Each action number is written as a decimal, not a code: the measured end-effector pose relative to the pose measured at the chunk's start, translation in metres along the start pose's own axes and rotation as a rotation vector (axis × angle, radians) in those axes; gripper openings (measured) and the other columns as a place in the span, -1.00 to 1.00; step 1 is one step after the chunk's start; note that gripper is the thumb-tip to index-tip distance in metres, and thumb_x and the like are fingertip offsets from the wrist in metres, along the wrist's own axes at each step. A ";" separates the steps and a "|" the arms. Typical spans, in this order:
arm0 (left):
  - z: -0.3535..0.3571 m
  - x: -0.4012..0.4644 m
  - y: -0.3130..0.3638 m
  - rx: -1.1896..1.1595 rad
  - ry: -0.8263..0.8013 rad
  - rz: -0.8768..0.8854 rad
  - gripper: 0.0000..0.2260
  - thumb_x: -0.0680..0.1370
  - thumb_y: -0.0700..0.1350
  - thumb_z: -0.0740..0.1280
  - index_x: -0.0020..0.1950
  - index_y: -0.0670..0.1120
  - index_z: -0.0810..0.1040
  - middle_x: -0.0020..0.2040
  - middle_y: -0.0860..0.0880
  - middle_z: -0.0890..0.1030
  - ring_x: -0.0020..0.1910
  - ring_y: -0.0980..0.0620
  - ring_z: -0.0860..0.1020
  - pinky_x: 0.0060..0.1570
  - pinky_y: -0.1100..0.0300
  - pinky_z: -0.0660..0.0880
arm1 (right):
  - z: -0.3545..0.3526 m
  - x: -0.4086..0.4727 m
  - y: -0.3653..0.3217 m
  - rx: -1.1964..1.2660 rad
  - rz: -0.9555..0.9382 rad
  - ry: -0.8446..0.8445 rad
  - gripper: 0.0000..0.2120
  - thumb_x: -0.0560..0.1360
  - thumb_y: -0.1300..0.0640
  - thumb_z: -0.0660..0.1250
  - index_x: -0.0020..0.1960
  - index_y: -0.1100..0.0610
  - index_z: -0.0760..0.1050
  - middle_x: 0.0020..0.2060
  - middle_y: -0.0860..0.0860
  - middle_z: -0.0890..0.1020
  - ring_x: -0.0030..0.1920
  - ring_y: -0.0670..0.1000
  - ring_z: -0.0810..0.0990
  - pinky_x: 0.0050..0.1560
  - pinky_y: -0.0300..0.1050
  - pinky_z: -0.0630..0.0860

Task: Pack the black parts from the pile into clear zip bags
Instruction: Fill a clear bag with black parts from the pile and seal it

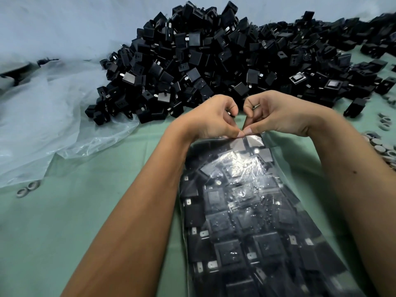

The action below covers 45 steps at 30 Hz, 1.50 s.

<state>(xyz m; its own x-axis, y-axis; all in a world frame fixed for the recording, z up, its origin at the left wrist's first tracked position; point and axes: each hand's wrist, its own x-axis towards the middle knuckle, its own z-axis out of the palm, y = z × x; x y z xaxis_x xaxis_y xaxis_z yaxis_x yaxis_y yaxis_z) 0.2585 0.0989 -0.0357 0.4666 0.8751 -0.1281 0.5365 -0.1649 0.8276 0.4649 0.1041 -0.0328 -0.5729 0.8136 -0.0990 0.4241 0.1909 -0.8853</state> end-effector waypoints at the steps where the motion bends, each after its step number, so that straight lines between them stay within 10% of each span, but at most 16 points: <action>1: -0.003 0.000 -0.001 0.022 -0.016 -0.018 -0.71 0.47 -0.27 0.56 -0.01 -0.10 0.46 -0.25 -0.08 0.72 -0.35 0.11 0.61 -0.34 0.29 0.48 | -0.001 0.000 0.001 0.000 -0.003 0.005 -0.71 0.43 0.37 0.52 -0.12 0.18 0.40 -0.15 0.30 0.72 -0.18 0.12 0.66 -0.16 -0.16 0.52; 9: -0.028 -0.011 -0.013 0.038 -0.206 -0.038 -0.85 0.53 -0.24 0.49 0.08 -0.24 0.68 -0.13 -0.13 0.72 -0.17 0.08 0.64 -0.06 0.25 0.56 | -0.002 0.002 0.003 0.008 -0.021 -0.002 -0.69 0.35 0.25 0.54 -0.14 0.17 0.39 -0.19 0.26 0.73 -0.28 0.02 0.67 -0.20 -0.20 0.55; 20: -0.023 -0.013 -0.009 -0.047 -0.191 -0.014 -0.89 0.53 -0.35 0.46 0.02 -0.21 0.62 -0.25 -0.13 0.66 -0.33 0.06 0.56 -0.28 0.29 0.49 | 0.000 0.011 -0.007 -0.177 0.099 -0.083 -0.88 0.48 0.17 0.55 -0.01 0.04 0.68 -0.15 0.21 0.74 -0.22 0.06 0.56 -0.11 -0.03 0.45; 38: -0.052 -0.028 -0.022 0.014 -0.293 -0.144 -0.89 0.55 -0.30 0.45 0.06 -0.22 0.67 -0.19 -0.15 0.65 -0.29 0.07 0.53 -0.29 0.31 0.44 | 0.007 0.007 -0.007 0.043 0.007 -0.101 -0.84 0.48 0.42 0.46 -0.07 0.26 0.51 -0.29 0.16 0.72 -0.44 -0.08 0.65 -0.44 -0.32 0.50; 45: -0.049 -0.026 -0.018 0.011 -0.337 -0.111 -0.93 0.56 -0.36 0.40 -0.01 -0.23 0.64 -0.31 -0.05 0.64 -0.37 0.12 0.52 -0.34 0.33 0.41 | 0.006 0.012 -0.013 -0.111 0.044 -0.113 -0.87 0.49 0.22 0.52 0.02 0.13 0.65 -0.17 0.22 0.73 -0.28 0.00 0.65 -0.20 -0.15 0.53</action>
<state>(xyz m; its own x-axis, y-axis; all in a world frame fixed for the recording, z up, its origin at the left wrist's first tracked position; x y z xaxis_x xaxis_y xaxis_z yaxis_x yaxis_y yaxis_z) 0.2021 0.1019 -0.0205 0.6096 0.6893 -0.3915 0.6036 -0.0834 0.7929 0.4480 0.1082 -0.0258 -0.6244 0.7570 -0.1925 0.5216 0.2207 -0.8241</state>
